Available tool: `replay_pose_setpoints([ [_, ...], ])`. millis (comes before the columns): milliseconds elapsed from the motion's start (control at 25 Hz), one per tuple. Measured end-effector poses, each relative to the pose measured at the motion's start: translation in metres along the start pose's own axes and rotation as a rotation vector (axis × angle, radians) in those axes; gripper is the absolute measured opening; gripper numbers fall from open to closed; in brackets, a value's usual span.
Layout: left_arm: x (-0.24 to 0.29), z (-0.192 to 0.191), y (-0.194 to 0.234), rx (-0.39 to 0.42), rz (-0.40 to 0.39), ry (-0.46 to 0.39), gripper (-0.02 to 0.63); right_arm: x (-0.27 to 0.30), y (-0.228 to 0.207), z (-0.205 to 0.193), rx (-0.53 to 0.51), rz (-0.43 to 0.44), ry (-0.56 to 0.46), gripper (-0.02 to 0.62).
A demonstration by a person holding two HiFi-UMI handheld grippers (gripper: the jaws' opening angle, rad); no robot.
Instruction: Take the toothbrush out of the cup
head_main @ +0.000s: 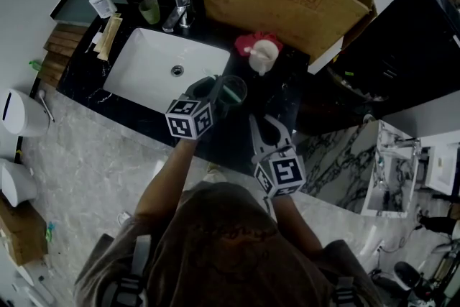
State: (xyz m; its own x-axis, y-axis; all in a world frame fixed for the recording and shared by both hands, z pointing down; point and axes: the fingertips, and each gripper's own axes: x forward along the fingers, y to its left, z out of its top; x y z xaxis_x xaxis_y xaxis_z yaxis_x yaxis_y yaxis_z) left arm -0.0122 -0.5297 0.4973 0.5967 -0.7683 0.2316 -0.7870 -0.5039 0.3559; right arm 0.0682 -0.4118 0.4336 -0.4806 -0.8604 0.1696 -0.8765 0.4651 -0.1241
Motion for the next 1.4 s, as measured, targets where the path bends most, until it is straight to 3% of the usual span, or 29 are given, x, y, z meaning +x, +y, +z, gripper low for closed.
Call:
replay_pose_setpoints([
  [520,-0.02,0.028,-0.019,0.072,0.004,-0.076,0.025,-0.026,0.009,-0.001,0.004,-0.002,-0.018,0.005],
  [840,-0.064,0.08,-0.047,0.109,0.023,-0.182,0.025,-0.06,0.022,-0.002,-0.002,0.006,-0.032,0.005],
  [1120,-0.112,0.073,-0.081,0.12,0.039,-0.221,0.025,-0.106,0.043,-0.009,-0.004,0.027,-0.046,0.005],
  [1400,-0.166,0.036,-0.105,0.124,0.067,-0.186,0.025,-0.153,0.07,-0.03,0.011,0.061,-0.029,0.005],
])
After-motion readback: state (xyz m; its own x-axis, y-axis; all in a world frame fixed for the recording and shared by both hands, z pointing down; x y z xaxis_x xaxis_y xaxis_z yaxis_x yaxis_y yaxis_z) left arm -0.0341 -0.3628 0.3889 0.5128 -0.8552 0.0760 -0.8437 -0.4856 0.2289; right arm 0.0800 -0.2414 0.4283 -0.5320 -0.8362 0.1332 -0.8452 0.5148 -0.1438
